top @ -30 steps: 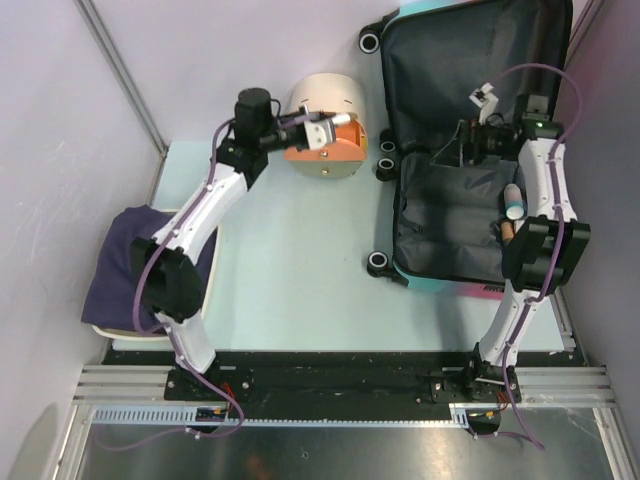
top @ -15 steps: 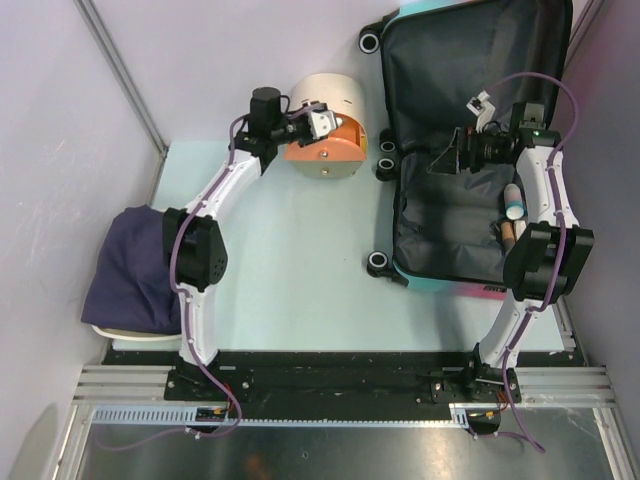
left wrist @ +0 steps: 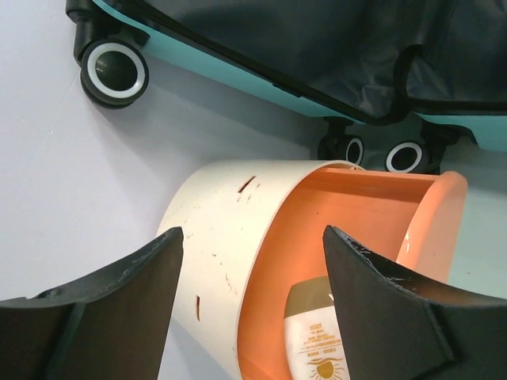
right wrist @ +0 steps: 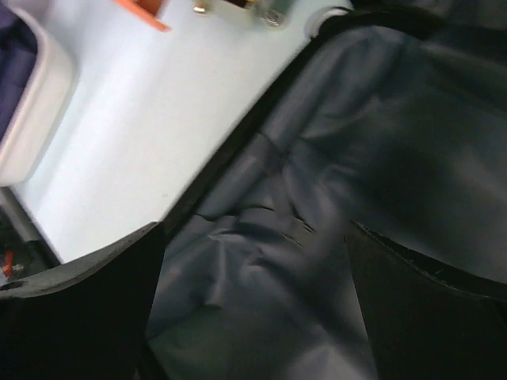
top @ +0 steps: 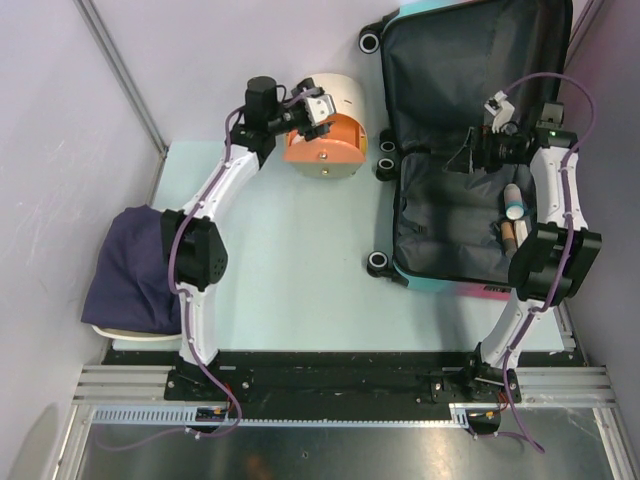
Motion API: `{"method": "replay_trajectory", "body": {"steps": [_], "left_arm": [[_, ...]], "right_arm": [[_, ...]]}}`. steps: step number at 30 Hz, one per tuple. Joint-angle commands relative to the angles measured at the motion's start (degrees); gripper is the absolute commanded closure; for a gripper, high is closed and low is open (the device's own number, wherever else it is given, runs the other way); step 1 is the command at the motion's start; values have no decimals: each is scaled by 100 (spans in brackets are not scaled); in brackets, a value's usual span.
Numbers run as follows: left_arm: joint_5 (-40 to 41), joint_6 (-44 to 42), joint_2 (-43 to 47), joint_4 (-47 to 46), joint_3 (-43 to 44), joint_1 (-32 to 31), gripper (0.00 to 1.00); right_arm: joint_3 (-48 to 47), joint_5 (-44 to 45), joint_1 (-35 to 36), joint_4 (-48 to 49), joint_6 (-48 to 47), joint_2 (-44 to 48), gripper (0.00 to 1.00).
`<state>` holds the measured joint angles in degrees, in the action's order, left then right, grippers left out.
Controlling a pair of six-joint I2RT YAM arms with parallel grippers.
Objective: Open, take out, and arrange the luggage
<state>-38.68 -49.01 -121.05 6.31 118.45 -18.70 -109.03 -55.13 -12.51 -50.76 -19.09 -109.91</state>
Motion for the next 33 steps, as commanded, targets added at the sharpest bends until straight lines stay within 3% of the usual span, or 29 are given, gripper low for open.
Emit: {"method": "replay_trajectory", "body": {"steps": [1, 9, 11, 15, 16, 17, 18, 19, 29, 33], "left_arm": [[27, 778, 565, -191, 406, 33, 24], [238, 2211, 750, -182, 293, -116, 23], [229, 2395, 820, -191, 117, -151, 22], [203, 2773, 864, -209, -147, -196, 23], [185, 2853, 864, -209, -217, -196, 23], [159, 2993, 864, -209, -244, -187, 23], [141, 3072, 838, -217, -270, -195, 23], [98, 3152, 829, -235, -270, -204, 23], [-79, 3346, 873, -217, -437, -257, 23], [-123, 3153, 943, -209, -551, -257, 22]], "right_arm": [[-347, 1219, -199, -153, -288, 127, 0], [143, 3718, -331, -48, -385, 382, 7], [382, 4710, -305, 267, -228, 505, 9], [1084, 6397, 141, 1057, 107, 733, 19], [1582, 7254, 309, 1373, 107, 795, 22], [1804, 7637, 459, 2055, 64, 874, 26], [1963, 7980, 599, 2279, -6, 848, 34], [2139, 8331, 792, 2421, -7, 822, 36], [2088, 8616, 592, 3063, 881, 172, 34], [1939, 8520, 531, 2897, 1135, 22, 20]]}}
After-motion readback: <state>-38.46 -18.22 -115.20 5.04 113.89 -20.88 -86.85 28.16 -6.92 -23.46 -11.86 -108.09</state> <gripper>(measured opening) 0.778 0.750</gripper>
